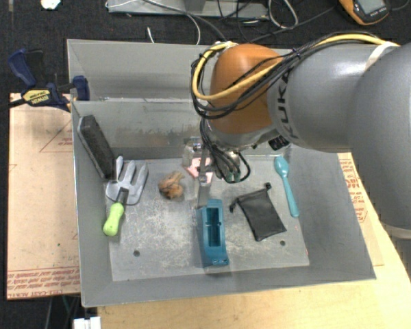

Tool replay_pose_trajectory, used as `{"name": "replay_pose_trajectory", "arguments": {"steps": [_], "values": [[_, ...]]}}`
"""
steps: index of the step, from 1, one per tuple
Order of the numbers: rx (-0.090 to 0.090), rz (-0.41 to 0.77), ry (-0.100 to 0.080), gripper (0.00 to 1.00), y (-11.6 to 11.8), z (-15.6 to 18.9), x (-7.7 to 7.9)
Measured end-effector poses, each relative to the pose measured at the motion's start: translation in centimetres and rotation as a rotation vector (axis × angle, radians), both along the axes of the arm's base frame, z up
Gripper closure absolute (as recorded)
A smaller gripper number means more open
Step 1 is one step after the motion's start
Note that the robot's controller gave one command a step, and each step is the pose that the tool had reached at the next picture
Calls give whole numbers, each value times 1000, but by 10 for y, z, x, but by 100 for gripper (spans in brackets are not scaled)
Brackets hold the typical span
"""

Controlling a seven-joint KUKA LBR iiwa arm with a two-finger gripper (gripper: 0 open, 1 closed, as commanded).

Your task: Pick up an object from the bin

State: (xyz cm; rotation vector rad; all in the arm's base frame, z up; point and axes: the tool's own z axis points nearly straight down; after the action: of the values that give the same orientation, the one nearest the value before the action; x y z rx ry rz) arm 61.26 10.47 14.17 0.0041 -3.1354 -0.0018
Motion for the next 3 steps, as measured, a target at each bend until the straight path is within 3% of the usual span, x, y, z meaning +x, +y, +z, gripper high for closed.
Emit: {"name": "replay_pose_trajectory", "arguments": {"steps": [1, 2, 3], "values": [[1, -2, -7, 0, 0, 5, 2], [2, -208, -10, 0, 30, -58, -3], [1, -137, -9, 0, 34, -29, -6]]}}
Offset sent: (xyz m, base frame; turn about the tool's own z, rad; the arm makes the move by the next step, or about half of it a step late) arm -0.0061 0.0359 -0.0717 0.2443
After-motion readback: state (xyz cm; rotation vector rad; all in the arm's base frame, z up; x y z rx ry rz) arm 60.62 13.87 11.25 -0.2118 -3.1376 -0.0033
